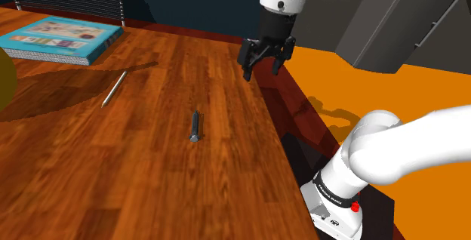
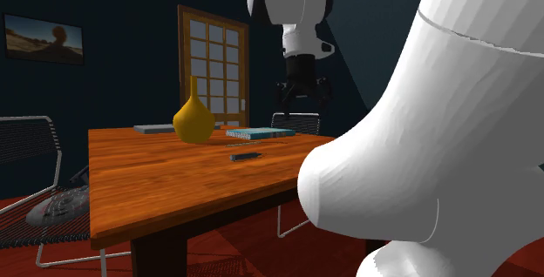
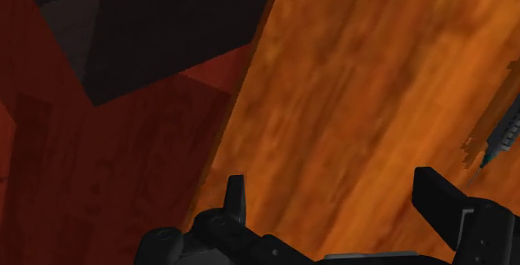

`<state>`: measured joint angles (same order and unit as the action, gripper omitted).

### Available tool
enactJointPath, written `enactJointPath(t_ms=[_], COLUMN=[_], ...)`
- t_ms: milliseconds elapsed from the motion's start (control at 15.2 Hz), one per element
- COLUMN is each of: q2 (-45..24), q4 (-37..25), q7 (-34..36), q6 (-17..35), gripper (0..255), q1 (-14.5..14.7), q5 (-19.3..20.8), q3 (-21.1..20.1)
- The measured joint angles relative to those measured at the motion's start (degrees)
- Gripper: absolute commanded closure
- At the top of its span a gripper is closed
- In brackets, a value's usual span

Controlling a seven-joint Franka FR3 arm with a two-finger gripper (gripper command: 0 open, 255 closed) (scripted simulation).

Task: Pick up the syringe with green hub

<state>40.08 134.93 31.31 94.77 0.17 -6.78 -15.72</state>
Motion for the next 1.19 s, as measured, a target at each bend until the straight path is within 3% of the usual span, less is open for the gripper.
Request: enactJointPath(t_ms=[528, 924, 1188], q2=[-9.8, -20.7, -22.9], q4=[-2.9, -8.4, -7.4], q7=[20.7, 36.7, 38.9], q6=[7.3, 13.1, 16.4], gripper=[0, 0, 0], q1=[-1.8, -4.5, -4.9], q5=[-5.7, -5.6, -5.2], q3=[-11.7, -20.4, -21.7])
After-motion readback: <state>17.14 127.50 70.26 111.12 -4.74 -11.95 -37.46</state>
